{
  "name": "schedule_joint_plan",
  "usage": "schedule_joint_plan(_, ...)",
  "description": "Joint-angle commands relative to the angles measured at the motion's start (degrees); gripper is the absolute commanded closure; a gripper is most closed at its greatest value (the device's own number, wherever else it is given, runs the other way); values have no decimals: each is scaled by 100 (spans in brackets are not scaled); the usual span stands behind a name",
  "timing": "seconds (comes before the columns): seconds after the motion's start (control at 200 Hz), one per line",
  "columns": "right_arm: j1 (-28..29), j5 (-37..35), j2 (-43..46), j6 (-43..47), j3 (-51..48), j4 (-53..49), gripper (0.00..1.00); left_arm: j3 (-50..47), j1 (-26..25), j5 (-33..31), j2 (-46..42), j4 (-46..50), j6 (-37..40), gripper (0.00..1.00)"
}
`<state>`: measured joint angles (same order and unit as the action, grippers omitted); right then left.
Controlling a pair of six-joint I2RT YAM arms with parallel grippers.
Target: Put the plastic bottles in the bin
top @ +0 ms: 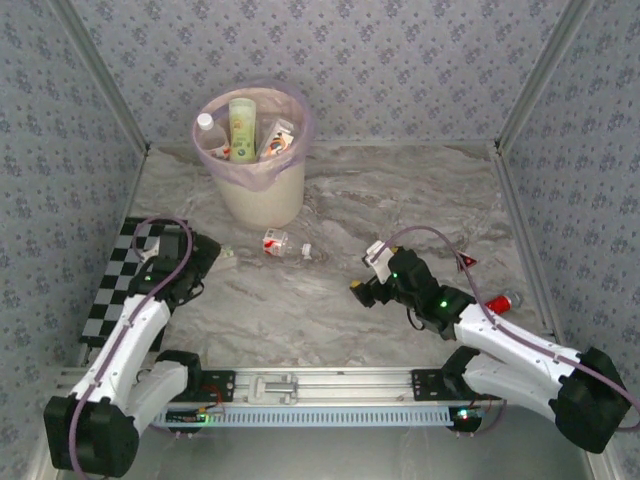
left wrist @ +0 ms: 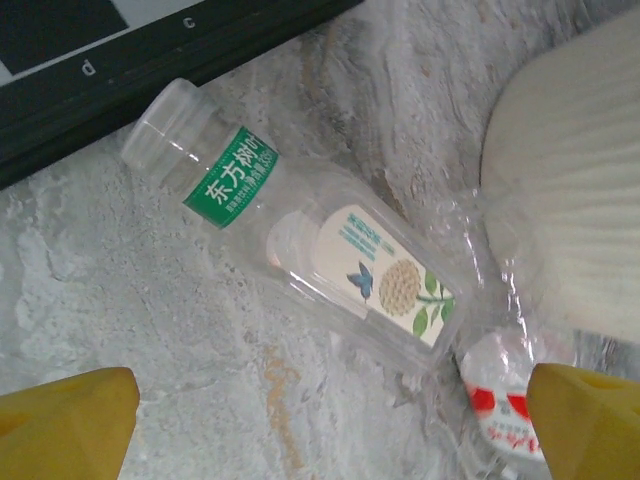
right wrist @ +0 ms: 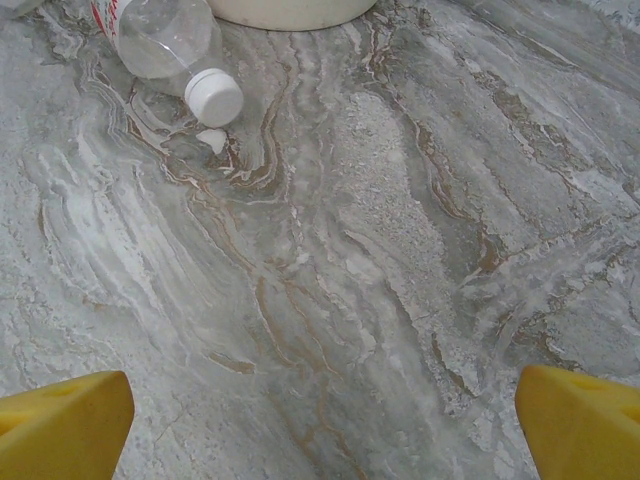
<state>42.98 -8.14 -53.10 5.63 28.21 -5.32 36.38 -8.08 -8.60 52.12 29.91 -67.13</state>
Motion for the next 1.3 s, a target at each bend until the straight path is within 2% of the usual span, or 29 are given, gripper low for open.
schedule_joint_plan(0.0, -61, 23, 159, 83, 14, -62, 0, -221, 278, -77, 210, -791, -845, 1)
schedule_joint_plan(0.11, -117, 25, 207, 85, 36, -159, 0, -456, 627, 180, 615, -1369, -1385, 1)
schedule_joint_plan(0.315, -128, -38, 409, 9, -32, -318, 0, -492, 655, -162, 1115, -1793, -1721, 4)
schedule_joint_plan(0.62, -162, -150, 465, -65, -65, -399, 0, -521, 734, -202, 1843, -2109, -2060, 9)
schedule_joint_plan(0.685, -159, -177, 518, -101, -87, -413, 0, -534, 736, -152, 1896, -2134, -2093, 15)
schedule_joint_plan(0.875, -183, -240, 616, -97, -87, -474, 0, -470, 728, -116, 1769, -1860, -2116, 41)
schedule_joint_plan(1.044, -184, -255, 741, -208, -155, -514, 0, -147, 727, -316, 990, -1150, -1803, 53)
schedule_joint_plan(1.164, -197, -283, 801, -212, -167, -503, 0, 444, 735, -534, 366, -595, -1091, 54)
schedule_joint_plan(1.294, -211, -267, 777, -200, -149, -424, 0, 1294, 725, -551, 105, 0, -336, 54)
